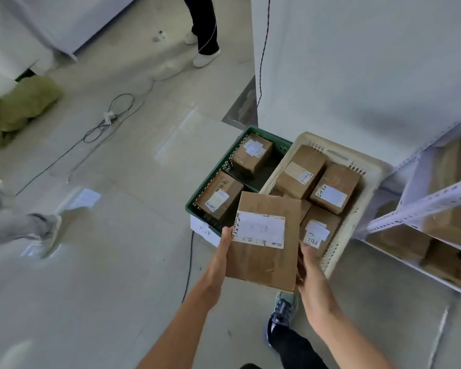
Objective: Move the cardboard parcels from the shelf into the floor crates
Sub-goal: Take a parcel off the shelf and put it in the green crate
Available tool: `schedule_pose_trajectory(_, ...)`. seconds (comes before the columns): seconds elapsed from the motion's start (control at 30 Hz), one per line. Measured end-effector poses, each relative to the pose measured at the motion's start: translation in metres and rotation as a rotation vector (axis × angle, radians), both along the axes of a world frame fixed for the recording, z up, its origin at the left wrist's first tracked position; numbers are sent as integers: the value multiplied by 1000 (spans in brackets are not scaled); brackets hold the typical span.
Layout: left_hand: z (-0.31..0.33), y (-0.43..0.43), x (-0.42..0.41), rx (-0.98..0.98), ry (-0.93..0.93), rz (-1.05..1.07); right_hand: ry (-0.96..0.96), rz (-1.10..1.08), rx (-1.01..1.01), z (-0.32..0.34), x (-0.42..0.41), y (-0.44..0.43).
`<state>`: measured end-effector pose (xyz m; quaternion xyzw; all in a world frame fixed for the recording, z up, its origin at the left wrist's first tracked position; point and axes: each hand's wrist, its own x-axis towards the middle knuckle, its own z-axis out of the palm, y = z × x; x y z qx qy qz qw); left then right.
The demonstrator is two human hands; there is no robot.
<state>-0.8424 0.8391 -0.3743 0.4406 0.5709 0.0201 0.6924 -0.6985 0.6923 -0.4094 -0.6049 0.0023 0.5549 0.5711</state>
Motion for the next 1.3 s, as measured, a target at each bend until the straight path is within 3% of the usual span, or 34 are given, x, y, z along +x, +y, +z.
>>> schedule_pose_trajectory(0.33,-95,147,-33,-23,108,-37,130,116,-199,-86,-38,132)
schedule_pose_trajectory(0.63,-237,293,-20,-52,148,-224,206,-45,-315,-198,-51,271)
schedule_pose_trajectory(0.8,-309,378,32,-53,138,-340,217,-197,-299,-262,-18,351)
schedule_pose_trajectory(0.97,-361,449,115,-39,119,-428,98,-285,-290,-325,53,425)
schedule_pose_trajectory(1.13,-399,497,193,100,43,-553,8,-333,-280,-379,128,478)
schedule_pose_trajectory(1.3,-430,524,238,231,37,-523,43,-402,-259,-422,173,513)
